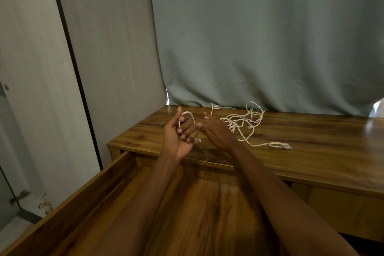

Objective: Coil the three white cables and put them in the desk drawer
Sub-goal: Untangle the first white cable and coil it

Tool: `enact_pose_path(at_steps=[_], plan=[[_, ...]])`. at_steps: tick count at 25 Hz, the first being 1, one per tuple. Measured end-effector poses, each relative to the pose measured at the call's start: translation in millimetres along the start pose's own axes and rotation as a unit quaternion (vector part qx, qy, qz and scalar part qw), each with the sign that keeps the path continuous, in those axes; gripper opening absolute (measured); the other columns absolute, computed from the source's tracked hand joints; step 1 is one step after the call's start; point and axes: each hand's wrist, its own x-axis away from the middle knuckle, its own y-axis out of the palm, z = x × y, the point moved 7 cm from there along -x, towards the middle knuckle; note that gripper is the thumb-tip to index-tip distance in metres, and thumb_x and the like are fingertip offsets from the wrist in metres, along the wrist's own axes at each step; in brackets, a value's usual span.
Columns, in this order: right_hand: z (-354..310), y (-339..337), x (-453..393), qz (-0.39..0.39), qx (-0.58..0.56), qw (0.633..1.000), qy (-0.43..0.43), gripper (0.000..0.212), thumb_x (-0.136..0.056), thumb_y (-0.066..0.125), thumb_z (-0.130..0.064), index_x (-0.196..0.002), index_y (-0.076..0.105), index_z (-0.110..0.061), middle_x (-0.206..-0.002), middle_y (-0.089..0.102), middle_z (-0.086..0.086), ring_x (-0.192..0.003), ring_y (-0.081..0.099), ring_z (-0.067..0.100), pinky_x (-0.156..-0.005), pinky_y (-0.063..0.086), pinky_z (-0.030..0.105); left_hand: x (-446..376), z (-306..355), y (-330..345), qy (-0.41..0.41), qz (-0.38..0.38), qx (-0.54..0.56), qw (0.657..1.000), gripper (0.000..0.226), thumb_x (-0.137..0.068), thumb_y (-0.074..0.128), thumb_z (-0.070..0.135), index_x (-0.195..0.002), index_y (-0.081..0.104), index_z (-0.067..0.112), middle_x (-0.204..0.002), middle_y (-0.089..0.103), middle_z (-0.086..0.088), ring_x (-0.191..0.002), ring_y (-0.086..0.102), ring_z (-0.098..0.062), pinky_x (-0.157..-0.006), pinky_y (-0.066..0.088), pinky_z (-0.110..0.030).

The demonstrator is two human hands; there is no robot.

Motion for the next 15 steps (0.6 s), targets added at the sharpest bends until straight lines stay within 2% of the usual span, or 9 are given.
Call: enact_pose_path(at_steps=[1, 3, 5, 8, 10, 12, 14, 15], plan=[[-4.9, 2.8, 2.0, 0.015, -0.009, 1.000, -0.009, 0.064, -0.100, 0.025, -0.064, -0.117, 0.070, -0.022, -0.131, 0.067, 0.005, -0.140, 0.046, 0.020, -0.114, 0.033, 0.051, -0.8, 2.9, 8.6, 0.012, -0.020, 0.028, 0.999, 0.042, -0.105, 0.044, 0.035, -0.067, 0.047, 0.018, -0.042, 0.033, 0.006, -0.033, 0.026, -0.007, -0.037, 0.027, -0.022], [-13.7, 4.4, 3.4, 0.040, -0.024, 0.999, -0.016, 0.067, -0.098, 0.020, -0.070, -0.103, 0.068, -0.023, -0.107, 0.072, 0.005, -0.105, 0.064, 0.023, -0.091, 0.050, 0.045, -3.1, 11.6, 24.0, 0.049, -0.037, 0.066, 0.996, 0.043, -0.105, 0.041, 0.034, -0.065, 0.047, 0.018, -0.044, 0.033, 0.006, -0.038, 0.027, -0.007, -0.041, 0.024, -0.023], [-16.6, 5.1, 5.7, 0.041, -0.039, 0.998, 0.014, 0.058, -0.098, 0.022, -0.070, -0.092, 0.060, -0.026, -0.086, 0.066, -0.004, -0.078, 0.060, 0.018, -0.070, 0.049, 0.041, -5.2, 25.1, 33.6, 0.108, -0.010, 0.072, 0.992, 0.041, -0.104, 0.043, 0.032, -0.065, 0.049, 0.018, -0.045, 0.034, 0.006, -0.043, 0.030, -0.009, -0.047, 0.026, -0.024], [-6.4, 20.5, 17.5, -0.001, -0.051, 0.998, 0.044, 0.038, -0.106, 0.036, -0.047, -0.101, 0.066, -0.025, -0.082, 0.063, -0.012, -0.073, 0.055, 0.008, -0.067, 0.040, 0.033, -10.1, 53.8, 37.9, 0.216, 0.053, 0.042, 0.974, 0.033, -0.102, 0.047, 0.029, -0.074, 0.059, 0.015, -0.051, 0.040, 0.004, -0.053, 0.039, -0.012, -0.058, 0.034, -0.027], [3.0, 29.7, 25.8, -0.017, -0.029, 0.999, 0.042, 0.037, -0.107, 0.035, -0.046, -0.100, 0.067, -0.028, -0.092, 0.068, -0.007, -0.083, 0.059, 0.012, -0.073, 0.041, 0.033, -19.4, 69.5, 24.5, 0.249, 0.120, -0.042, 0.960, 0.036, -0.104, 0.046, 0.032, -0.077, 0.062, 0.014, -0.054, 0.042, 0.003, -0.057, 0.040, -0.013, -0.061, 0.036, -0.027], [8.7, 23.4, 31.2, 0.012, 0.030, 0.998, 0.045, 0.039, -0.106, 0.035, -0.050, -0.101, 0.066, -0.029, -0.095, 0.069, 0.000, -0.090, 0.062, 0.018, -0.073, 0.044, 0.035, -28.1, 77.6, -1.4, 0.240, 0.214, -0.195, 0.927, 0.041, -0.105, 0.043, 0.036, -0.075, 0.062, 0.015, -0.055, 0.044, 0.004, -0.057, 0.040, -0.012, -0.060, 0.035, -0.028], [7.5, 10.5, 34.9, 0.049, 0.103, 0.993, 0.027, 0.043, -0.103, 0.032, -0.056, -0.103, 0.065, -0.028, -0.091, 0.067, 0.001, -0.086, 0.060, 0.018, -0.068, 0.045, 0.036, -28.7, 79.4, -23.5, 0.211, 0.274, -0.386, 0.855, 0.044, -0.107, 0.040, 0.037, -0.075, 0.061, 0.015, -0.058, 0.047, 0.003, -0.058, 0.043, -0.012, -0.059, 0.035, -0.027], [4.4, 4.7, 36.5, 0.053, 0.125, 0.991, 0.010, 0.042, -0.103, 0.032, -0.056, -0.101, 0.063, -0.028, -0.088, 0.065, -0.001, -0.081, 0.059, 0.018, -0.064, 0.044, 0.036, -27.8, 76.8, -30.8, 0.193, 0.274, -0.475, 0.814, 0.046, -0.107, 0.038, 0.038, -0.075, 0.062, 0.015, -0.062, 0.049, 0.001, -0.060, 0.045, -0.011, -0.060, 0.037, -0.025]])
